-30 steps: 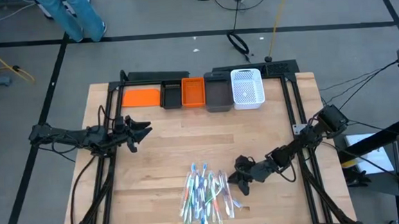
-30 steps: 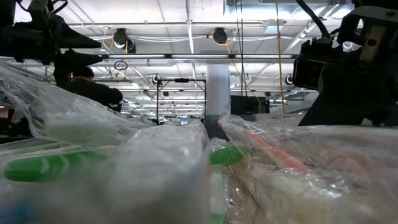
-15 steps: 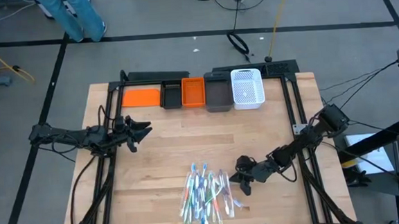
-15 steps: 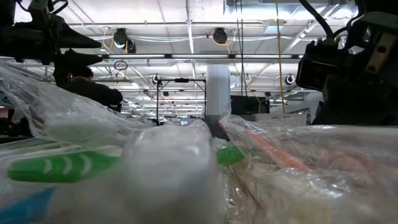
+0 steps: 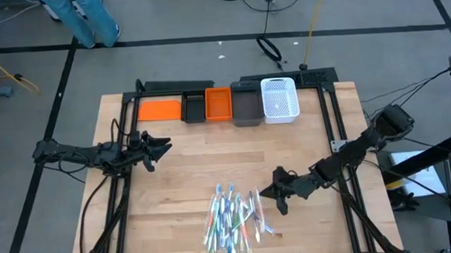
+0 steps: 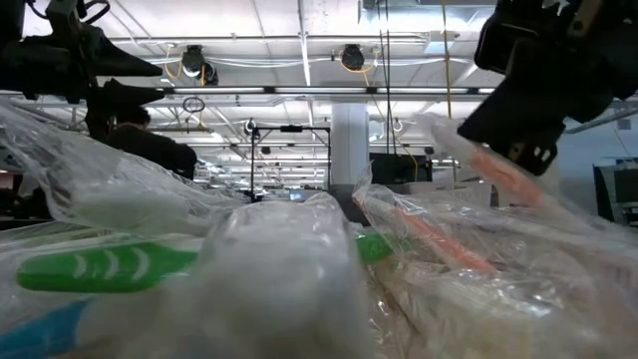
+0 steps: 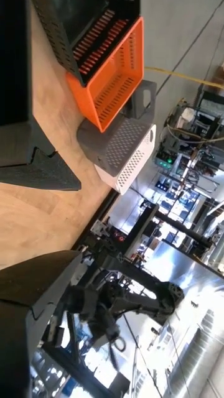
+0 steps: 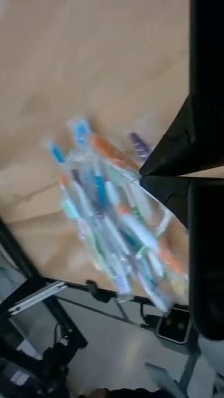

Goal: Pick & Place Toothbrushes
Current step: Put the orange toothbrush into the white bin

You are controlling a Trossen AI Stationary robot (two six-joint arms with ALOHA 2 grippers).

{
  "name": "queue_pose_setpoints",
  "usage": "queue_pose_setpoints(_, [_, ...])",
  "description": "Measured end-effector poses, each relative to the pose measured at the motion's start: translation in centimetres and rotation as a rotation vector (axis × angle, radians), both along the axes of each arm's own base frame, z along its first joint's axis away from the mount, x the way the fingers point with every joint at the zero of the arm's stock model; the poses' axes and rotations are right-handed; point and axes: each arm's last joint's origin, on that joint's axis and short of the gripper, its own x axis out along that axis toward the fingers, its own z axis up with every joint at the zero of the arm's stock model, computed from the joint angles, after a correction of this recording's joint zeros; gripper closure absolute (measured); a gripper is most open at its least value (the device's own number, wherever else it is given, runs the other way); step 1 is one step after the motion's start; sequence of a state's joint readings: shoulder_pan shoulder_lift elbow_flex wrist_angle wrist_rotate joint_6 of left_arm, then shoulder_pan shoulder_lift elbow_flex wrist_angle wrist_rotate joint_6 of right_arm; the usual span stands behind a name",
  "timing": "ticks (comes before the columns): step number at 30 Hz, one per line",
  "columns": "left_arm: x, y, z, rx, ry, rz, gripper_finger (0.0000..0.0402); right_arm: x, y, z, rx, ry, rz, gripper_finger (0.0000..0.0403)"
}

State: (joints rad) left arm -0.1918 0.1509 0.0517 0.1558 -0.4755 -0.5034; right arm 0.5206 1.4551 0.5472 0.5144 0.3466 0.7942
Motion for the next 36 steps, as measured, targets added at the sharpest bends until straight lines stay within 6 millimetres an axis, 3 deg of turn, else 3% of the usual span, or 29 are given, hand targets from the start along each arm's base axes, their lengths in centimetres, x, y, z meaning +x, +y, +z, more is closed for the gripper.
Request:
queue_pose_setpoints(11, [0.9,-0.3,0.4,-0.013,-0.032,-0.057,0.0231,0.6,-2.2,2.5,-0.057,-0.127,-0.055,0.0403])
queue_pose_setpoints(25, [5.0,-1.4,-0.1,-0.027,-0.102,-0.163,0.0231,2.9,-3.3,8.2,-0.217,-0.294,-0.062,0.0403])
queue_pose_setpoints(29, [7.1,-2.0,0.2,-0.02,-0.076,-0.203,0.0231,3.4,-3.6,9.1,-0.239,-0.318,-0.071,0.0403])
queue_pose_setpoints(36, [13.4,-3.5,2.3,0.068,-0.036,-0.306,0.0231,3.8,-4.2,9.7,-0.252,-0.333,-0.095,0.0403])
